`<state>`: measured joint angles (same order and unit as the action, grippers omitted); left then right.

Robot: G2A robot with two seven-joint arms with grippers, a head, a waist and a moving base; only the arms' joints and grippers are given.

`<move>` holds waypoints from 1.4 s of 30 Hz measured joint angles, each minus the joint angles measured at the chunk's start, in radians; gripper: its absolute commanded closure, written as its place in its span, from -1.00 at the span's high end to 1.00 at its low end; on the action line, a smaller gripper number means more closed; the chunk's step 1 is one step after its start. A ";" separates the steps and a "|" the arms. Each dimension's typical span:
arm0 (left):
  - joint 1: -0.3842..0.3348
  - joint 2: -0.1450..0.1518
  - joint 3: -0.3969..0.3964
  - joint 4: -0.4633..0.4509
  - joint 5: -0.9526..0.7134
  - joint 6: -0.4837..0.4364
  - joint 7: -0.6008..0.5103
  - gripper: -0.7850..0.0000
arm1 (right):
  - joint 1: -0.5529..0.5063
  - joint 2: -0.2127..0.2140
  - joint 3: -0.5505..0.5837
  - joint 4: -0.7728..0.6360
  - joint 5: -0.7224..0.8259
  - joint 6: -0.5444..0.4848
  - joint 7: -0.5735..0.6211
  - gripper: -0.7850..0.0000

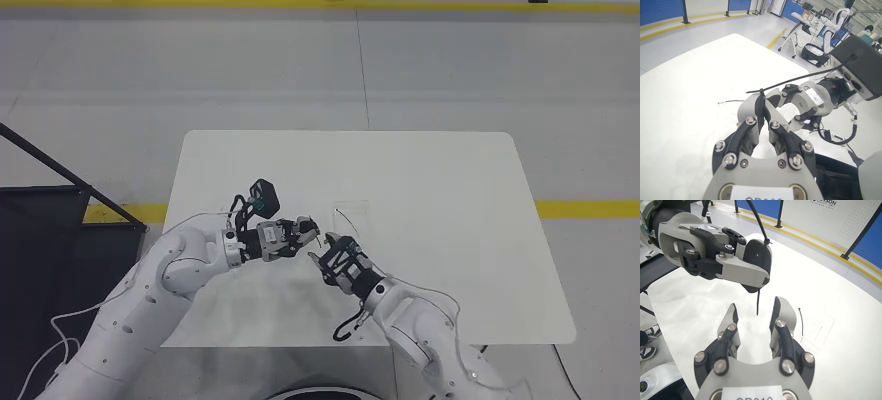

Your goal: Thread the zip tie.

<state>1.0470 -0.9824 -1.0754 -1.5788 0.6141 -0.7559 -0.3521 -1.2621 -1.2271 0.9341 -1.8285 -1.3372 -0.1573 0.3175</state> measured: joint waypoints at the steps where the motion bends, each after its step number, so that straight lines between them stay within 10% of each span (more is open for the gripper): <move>1: 0.000 0.000 0.000 0.000 0.000 -0.001 0.000 -1.00 | 0.001 -0.001 -0.001 0.002 0.001 0.002 -0.001 -0.20; 10: 0.003 -0.003 -0.004 0.002 0.005 -0.007 0.002 -1.00 | 0.009 -0.011 -0.005 0.013 -0.003 0.026 0.004 -1.00; 21: 0.001 -0.007 -0.007 0.015 0.001 -0.016 0.000 -0.99 | 0.006 -0.018 -0.001 0.017 -0.010 0.011 0.001 -1.00; 25: 0.000 -0.008 -0.009 0.018 0.001 -0.020 -0.001 -0.57 | 0.002 -0.019 0.009 0.017 0.006 -0.001 -0.004 -1.00; 42: 0.006 -0.011 -0.019 0.028 0.004 -0.027 -0.009 -0.65 | -0.035 -0.020 0.061 -0.005 0.048 -0.005 -0.031 -1.00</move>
<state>1.0532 -0.9933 -1.0948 -1.5512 0.6182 -0.7828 -0.3609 -1.2975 -1.2469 0.9955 -1.8337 -1.2891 -0.1621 0.2864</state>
